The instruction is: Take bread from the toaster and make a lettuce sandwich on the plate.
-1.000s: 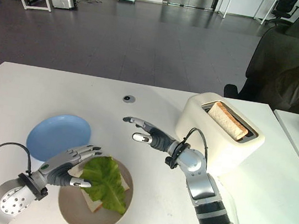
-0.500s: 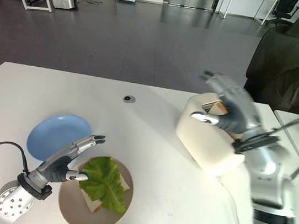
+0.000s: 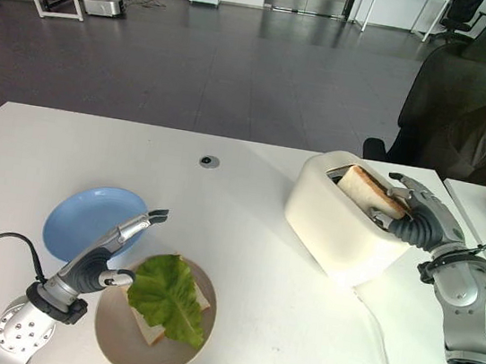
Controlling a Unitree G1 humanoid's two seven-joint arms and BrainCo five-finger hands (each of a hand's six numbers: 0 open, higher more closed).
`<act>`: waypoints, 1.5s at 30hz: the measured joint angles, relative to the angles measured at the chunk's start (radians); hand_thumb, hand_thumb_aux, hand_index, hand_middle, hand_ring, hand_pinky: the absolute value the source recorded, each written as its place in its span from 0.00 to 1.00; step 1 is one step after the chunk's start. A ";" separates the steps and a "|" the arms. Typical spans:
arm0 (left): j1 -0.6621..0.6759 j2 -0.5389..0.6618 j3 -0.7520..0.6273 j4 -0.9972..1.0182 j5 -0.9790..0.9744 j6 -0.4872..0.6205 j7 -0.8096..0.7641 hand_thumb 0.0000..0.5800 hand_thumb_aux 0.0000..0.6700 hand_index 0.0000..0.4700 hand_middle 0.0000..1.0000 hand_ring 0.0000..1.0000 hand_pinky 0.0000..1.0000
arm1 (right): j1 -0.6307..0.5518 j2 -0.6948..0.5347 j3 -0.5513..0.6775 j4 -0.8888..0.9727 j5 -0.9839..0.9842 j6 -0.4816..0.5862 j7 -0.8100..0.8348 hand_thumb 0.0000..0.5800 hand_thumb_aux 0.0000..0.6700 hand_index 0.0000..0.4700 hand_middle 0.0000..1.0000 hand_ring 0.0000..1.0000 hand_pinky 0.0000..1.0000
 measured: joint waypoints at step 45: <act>0.065 -0.002 0.388 -0.055 0.585 -0.626 0.162 0.07 0.04 0.04 0.00 0.00 0.00 | -0.507 0.473 0.812 -0.138 0.410 0.495 0.839 1.00 1.00 1.00 0.00 0.00 0.00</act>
